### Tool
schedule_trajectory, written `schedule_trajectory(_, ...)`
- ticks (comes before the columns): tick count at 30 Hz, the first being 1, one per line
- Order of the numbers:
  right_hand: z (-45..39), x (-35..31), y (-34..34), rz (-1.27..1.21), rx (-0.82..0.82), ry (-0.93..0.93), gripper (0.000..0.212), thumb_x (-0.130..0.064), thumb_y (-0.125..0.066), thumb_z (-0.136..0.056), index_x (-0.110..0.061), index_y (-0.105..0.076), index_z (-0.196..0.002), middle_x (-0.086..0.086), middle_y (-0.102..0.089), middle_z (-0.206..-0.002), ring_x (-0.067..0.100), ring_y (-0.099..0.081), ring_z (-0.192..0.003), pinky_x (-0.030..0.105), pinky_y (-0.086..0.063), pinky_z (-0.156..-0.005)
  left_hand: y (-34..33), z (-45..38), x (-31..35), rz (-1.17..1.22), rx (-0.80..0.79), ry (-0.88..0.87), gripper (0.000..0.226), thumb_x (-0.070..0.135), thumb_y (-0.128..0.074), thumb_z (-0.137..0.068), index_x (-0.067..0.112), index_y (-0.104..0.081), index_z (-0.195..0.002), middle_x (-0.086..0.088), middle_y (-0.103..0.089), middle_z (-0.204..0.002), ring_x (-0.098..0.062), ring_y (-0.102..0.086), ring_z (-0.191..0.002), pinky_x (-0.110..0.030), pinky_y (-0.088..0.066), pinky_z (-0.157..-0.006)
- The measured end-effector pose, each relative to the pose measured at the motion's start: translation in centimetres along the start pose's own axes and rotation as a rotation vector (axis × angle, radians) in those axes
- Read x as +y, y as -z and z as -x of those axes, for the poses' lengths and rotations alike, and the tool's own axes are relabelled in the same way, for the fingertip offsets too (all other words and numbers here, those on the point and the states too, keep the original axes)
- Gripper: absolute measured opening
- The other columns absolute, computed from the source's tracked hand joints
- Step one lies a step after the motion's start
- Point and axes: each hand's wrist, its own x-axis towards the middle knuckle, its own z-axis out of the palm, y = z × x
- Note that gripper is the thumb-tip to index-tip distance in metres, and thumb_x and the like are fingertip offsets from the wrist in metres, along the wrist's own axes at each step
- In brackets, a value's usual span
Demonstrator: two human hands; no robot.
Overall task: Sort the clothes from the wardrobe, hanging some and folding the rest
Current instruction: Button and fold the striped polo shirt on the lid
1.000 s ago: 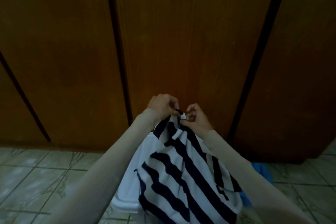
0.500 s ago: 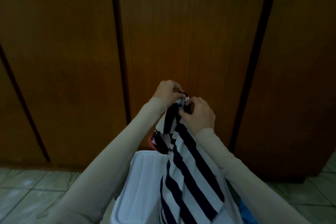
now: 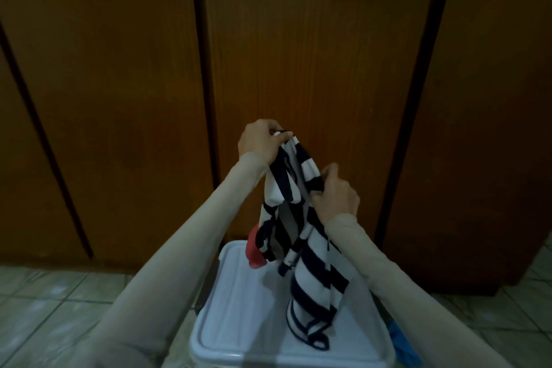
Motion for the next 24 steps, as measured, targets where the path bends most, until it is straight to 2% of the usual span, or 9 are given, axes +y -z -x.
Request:
schedule_trajectory(2, 0.3, 0.5, 0.4, -0.051, -0.014, -0.009, 0.028, -0.012, -0.053, -0.089, -0.012, -0.037, -0.112, 0.007, -0.06, -0.083, 0.024, -0.057, -0.069, 0.031, -0.042, -0.063, 0.0, 0.4, 0.0, -0.018, 0.034, 0.037, 0.022, 0.04, -0.062, -0.087, 0.019, -0.063, -0.084, 0.001, -0.061, -0.087, -0.017, -0.058, -0.083, -0.031, -0.047, -0.068)
schedule_trajectory(5, 0.4, 1.2, 0.8, -0.094, -0.021, 0.024, 0.026, -0.011, -0.052, -0.091, -0.013, -0.037, -0.111, 0.002, -0.055, -0.08, 0.019, -0.053, -0.066, 0.029, -0.038, -0.058, 0.1, 0.4, 0.2, 0.049, 0.051, 0.091, 0.024, 0.039, -0.063, -0.087, 0.015, -0.066, -0.088, -0.001, -0.062, -0.091, -0.018, -0.059, -0.087, -0.032, -0.049, -0.071)
schedule_trajectory(8, 0.5, 2.3, 0.5, -0.039, -0.054, 0.058, 0.016, -0.012, -0.053, -0.09, -0.014, -0.044, -0.103, 0.002, -0.056, -0.093, 0.018, -0.054, -0.081, 0.031, -0.042, -0.067, 0.5, 0.6, 1.0, 0.203, -0.022, 0.052, 0.023, 0.035, -0.066, -0.086, 0.012, -0.066, -0.083, -0.003, -0.062, -0.087, -0.018, -0.059, -0.085, -0.027, -0.043, -0.067)
schedule_trajectory(10, 0.6, 3.1, 0.1, -0.034, -0.117, 0.058, 0.013, -0.017, -0.055, -0.09, -0.016, -0.049, -0.101, 0.002, -0.056, -0.104, 0.019, -0.053, -0.097, 0.034, -0.043, -0.079, 1.0, 0.9, 1.6, 0.217, -0.081, -0.03, 0.023, 0.034, -0.066, -0.086, 0.011, -0.067, -0.082, -0.002, -0.063, -0.084, -0.017, -0.059, -0.084, -0.025, -0.042, -0.069)
schedule_trajectory(12, 0.8, 3.8, -0.4, -0.015, -0.167, 0.065, 0.015, -0.022, -0.057, -0.088, -0.017, -0.051, -0.102, 0.001, -0.054, -0.107, 0.018, -0.049, -0.104, 0.035, -0.042, -0.082, 1.5, 1.2, 2.2, 0.223, -0.106, -0.088, 0.022, 0.033, -0.066, -0.086, 0.011, -0.068, -0.082, -0.003, -0.064, -0.085, -0.015, -0.058, -0.083, -0.026, -0.044, -0.072)
schedule_trajectory(16, 1.6, 4.7, -1.5, -0.12, -0.277, 0.01, 0.024, -0.021, -0.061, -0.087, -0.017, -0.052, -0.109, 0.002, -0.06, -0.107, 0.019, -0.056, -0.098, 0.036, -0.049, -0.082, 2.1, 1.3, 2.0, 0.283, -0.13, -0.111, 0.02, 0.03, -0.066, -0.086, 0.011, -0.066, -0.08, -0.003, -0.063, -0.079, -0.016, -0.058, -0.077, -0.023, -0.044, -0.065)
schedule_trajectory(19, 2.3, 5.1, -2.5, -0.161, -0.413, -0.005, 0.031, -0.025, -0.064, -0.086, -0.015, -0.052, -0.112, 0.002, -0.06, -0.1, 0.02, -0.057, -0.093, 0.03, -0.047, -0.079, 2.3, 1.2, 1.6, 0.315, -0.146, -0.1, 0.017, 0.029, -0.067, -0.085, 0.014, -0.065, -0.077, 0.001, -0.062, -0.077, -0.013, -0.058, -0.076, -0.02, -0.042, -0.062)
schedule_trajectory(21, 2.8, 5.4, -3.3, -0.167, -0.471, -0.006, 0.026, -0.024, -0.065, -0.085, -0.015, -0.051, -0.105, 0.001, -0.056, -0.094, 0.019, -0.055, -0.091, 0.029, -0.045, -0.077, 2.4, 1.2, 1.4, 0.326, -0.136, -0.087, 0.016, 0.029, -0.068, -0.084, 0.018, -0.064, -0.073, 0.004, -0.062, -0.075, -0.011, -0.058, -0.074, -0.018, -0.041, -0.061)
schedule_trajectory(24, 3.3, 6.0, -4.1, -0.165, -0.538, -0.05, 0.018, -0.024, -0.063, -0.086, -0.014, -0.056, -0.1, 0.002, -0.063, -0.096, 0.021, -0.059, -0.098, 0.033, -0.045, -0.085, 2.6, 1.2, 1.1, 0.299, -0.115, -0.081, 0.016, 0.028, -0.068, -0.084, 0.018, -0.063, -0.073, 0.005, -0.06, -0.075, -0.011, -0.056, -0.075, -0.018, -0.039, -0.061)
